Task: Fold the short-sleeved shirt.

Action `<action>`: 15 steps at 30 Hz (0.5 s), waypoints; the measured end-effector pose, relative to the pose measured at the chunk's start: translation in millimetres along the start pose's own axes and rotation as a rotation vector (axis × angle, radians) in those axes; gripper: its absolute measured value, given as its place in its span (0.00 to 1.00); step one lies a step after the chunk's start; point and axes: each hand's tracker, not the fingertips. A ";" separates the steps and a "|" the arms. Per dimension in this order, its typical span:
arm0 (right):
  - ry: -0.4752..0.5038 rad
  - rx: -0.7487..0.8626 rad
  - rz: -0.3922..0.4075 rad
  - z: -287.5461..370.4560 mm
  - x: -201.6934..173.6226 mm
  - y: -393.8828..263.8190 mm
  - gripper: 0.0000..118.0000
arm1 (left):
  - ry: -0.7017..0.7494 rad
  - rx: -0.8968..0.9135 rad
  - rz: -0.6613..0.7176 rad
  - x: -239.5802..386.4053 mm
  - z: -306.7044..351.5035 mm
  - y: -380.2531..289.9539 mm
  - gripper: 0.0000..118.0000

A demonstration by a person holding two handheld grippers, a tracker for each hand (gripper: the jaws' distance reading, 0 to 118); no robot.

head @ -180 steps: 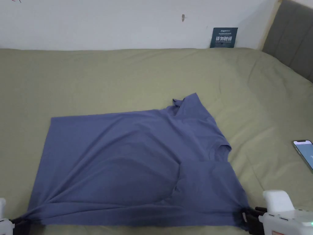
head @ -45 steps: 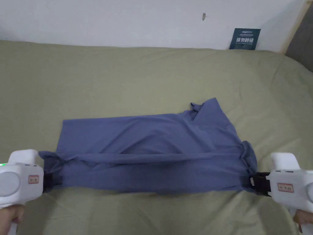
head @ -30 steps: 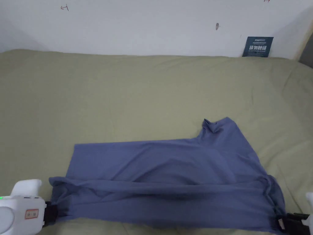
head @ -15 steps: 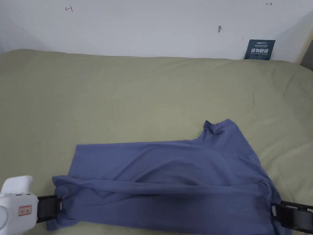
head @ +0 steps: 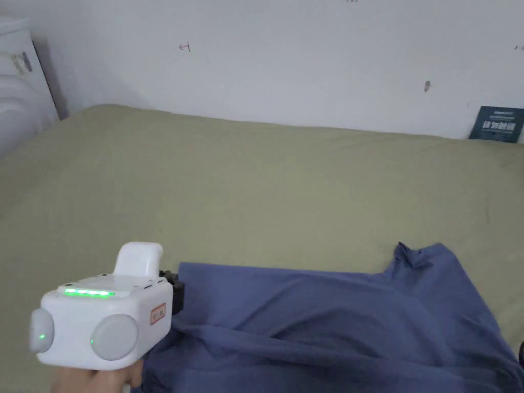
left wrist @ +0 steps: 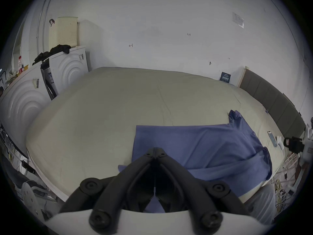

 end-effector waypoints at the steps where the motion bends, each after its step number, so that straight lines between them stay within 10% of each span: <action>1: 0.004 -0.004 -0.003 -3.8 -2.4 0.1 0.01 | 0.003 0.002 0.004 -3.5 -10.3 3.0 0.00; 11: 0.003 -0.062 -0.008 -52.0 -0.6 6.4 0.01 | 0.051 -0.172 0.075 -46.2 -133.7 48.0 0.04; 14: -0.008 -0.084 -0.010 -63.8 6.5 8.1 0.01 | 0.083 -0.245 0.095 -46.0 -160.9 52.8 0.87; 15: -0.010 -0.091 -0.012 -67.4 8.8 8.6 0.01 | 0.077 -0.244 0.092 -47.7 -169.5 52.7 0.95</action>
